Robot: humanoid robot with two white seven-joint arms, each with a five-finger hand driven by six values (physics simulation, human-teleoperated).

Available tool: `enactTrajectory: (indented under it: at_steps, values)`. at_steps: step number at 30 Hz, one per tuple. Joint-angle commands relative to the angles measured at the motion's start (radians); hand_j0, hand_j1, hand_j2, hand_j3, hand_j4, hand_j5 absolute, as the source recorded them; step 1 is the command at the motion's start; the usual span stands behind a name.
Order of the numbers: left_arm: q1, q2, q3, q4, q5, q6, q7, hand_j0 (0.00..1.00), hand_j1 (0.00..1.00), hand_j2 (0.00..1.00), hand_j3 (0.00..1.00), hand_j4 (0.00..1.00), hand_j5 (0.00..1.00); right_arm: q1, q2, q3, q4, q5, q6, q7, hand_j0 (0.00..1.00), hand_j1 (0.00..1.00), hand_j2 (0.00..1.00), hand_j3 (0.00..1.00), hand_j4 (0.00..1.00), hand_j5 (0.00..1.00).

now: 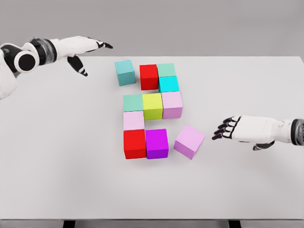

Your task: Assemble the squares on the desktop into the number 2

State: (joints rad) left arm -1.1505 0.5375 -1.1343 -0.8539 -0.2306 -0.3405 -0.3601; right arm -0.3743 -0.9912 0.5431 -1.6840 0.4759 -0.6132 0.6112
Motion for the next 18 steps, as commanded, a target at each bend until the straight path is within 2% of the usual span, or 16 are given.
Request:
enactTrajectory:
  at_steps: [1, 4, 6, 7, 9, 10, 11, 12, 16, 18]
  values:
    - [0.0, -0.034, 0.002, 0.022, -0.067, -0.031, 0.001, 1.0, 1.0, 1.0, 1.0, 1.0, 1.0, 0.0, 0.0, 0.024, 0.0, 0.0, 0.002, 0.0, 1.0, 1.0, 1.0, 1.0, 1.0, 1.0]
    - [-0.003, -0.037, 0.002, 0.042, -0.07, -0.025, 0.0, 1.0, 1.0, 1.0, 1.0, 1.0, 1.0, -0.002, 0.003, 0.026, 0.0, 0.0, 0.002, 0.0, 1.0, 1.0, 1.0, 1.0, 1.0, 1.0]
    - [-0.003, -0.06, 0.004, 0.116, -0.07, 0.031, 0.0, 1.0, 1.0, 1.0, 1.0, 1.0, 1.0, -0.005, 0.012, 0.04, 0.0, 0.001, 0.002, 0.0, 1.0, 1.0, 1.0, 1.0, 1.0, 1.0]
    - [-0.005, -0.068, 0.002, 0.128, -0.07, 0.064, 0.0, 1.0, 1.0, 1.0, 1.0, 1.0, 1.0, -0.005, 0.02, 0.041, 0.0, 0.001, 0.002, 0.0, 1.0, 1.0, 1.0, 1.0, 1.0, 1.0]
    - [0.002, -0.097, 0.004, 0.131, -0.067, 0.11, -0.002, 1.0, 1.0, 1.0, 1.0, 1.0, 1.0, -0.006, 0.023, 0.041, 0.0, 0.001, 0.002, 0.0, 1.0, 1.0, 1.0, 1.0, 1.0, 1.0]
    - [0.002, -0.102, 0.004, 0.13, -0.062, 0.114, -0.016, 1.0, 1.0, 1.0, 1.0, 1.0, 1.0, -0.006, 0.026, 0.041, 0.0, 0.001, 0.002, 0.0, 1.0, 1.0, 1.0, 1.0, 1.0, 1.0]
    - [0.005, -0.111, 0.004, 0.131, -0.062, 0.115, -0.066, 1.0, 1.0, 1.0, 1.0, 1.0, 1.0, -0.006, 0.034, 0.041, 0.001, 0.003, 0.002, 0.0, 1.0, 1.0, 1.0, 1.0, 1.0, 1.0]
    - [0.005, -0.116, 0.004, 0.133, -0.062, 0.117, -0.066, 1.0, 1.0, 1.0, 1.0, 1.0, 1.0, -0.006, 0.037, 0.041, 0.001, 0.003, 0.002, 0.0, 1.0, 1.0, 1.0, 1.0, 1.0, 1.0]
    - [0.003, -0.119, 0.002, 0.131, -0.07, 0.121, -0.083, 1.0, 1.0, 1.0, 1.0, 1.0, 1.0, -0.011, 0.045, 0.041, 0.007, 0.007, 0.002, 0.0, 1.0, 1.0, 1.0, 1.0, 1.0, 1.0]
    - [0.0, -0.119, 0.002, 0.128, -0.072, 0.12, -0.12, 1.0, 1.0, 1.0, 1.0, 1.0, 1.0, -0.02, 0.051, 0.041, 0.013, 0.007, 0.002, 0.0, 1.0, 1.0, 1.0, 1.0, 1.0, 1.0]
